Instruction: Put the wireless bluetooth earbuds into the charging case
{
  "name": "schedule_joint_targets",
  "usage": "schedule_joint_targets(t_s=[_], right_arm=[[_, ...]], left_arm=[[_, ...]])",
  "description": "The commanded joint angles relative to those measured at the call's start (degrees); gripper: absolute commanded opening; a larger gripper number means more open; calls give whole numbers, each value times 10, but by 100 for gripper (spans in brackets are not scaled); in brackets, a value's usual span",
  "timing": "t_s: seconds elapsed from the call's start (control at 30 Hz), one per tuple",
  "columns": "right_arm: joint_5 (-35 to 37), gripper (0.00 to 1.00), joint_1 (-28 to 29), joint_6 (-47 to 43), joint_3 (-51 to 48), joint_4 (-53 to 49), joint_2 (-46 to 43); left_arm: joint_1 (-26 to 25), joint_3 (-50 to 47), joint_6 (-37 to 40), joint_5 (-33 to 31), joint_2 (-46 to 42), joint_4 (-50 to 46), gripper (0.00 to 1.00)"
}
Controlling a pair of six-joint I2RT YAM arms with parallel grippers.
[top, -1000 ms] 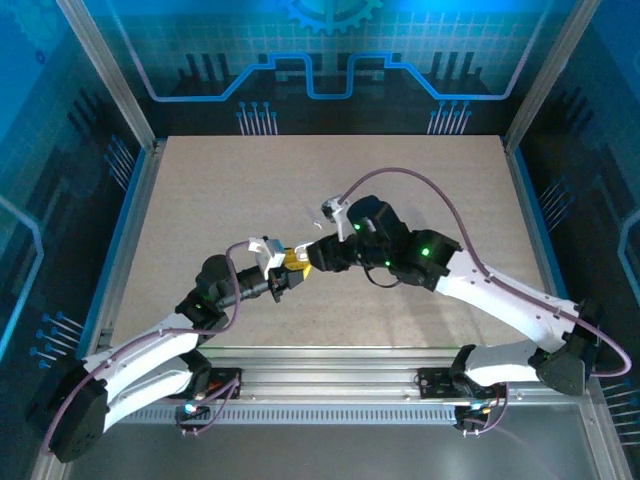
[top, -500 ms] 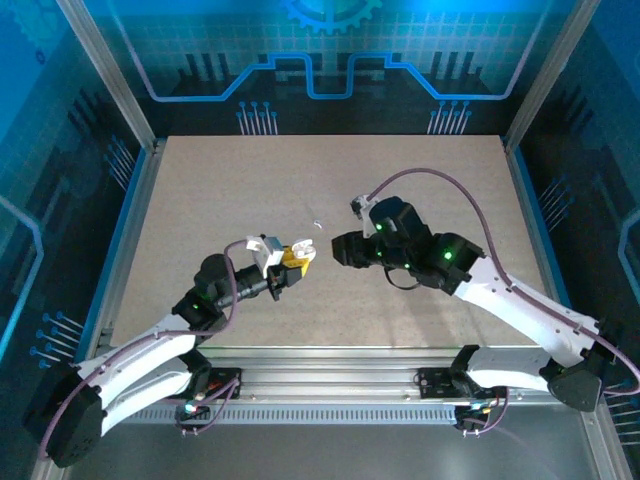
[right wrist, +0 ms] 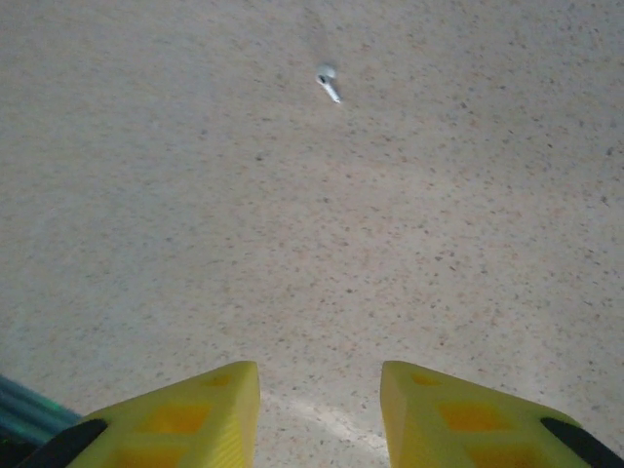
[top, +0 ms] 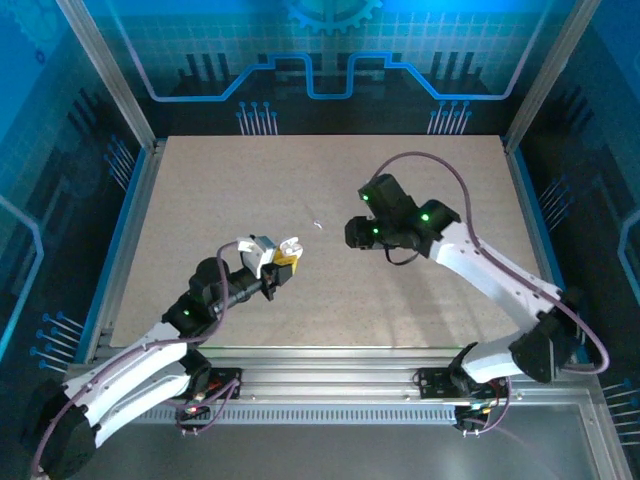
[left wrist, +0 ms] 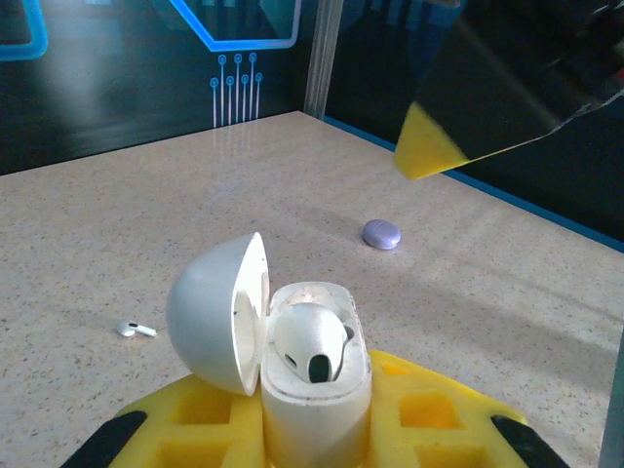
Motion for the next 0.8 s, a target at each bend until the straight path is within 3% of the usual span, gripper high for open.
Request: schedule_joint_targets(t_s=[0.0, 0.77], right_arm=[[9, 38, -15, -10, 47, -59, 55], [-39, 35, -21, -170, 386, -39, 470]], left_arm=[[-3, 19, 4, -21, -15, -25, 18], [-4, 42, 21, -65, -52, -105, 18]])
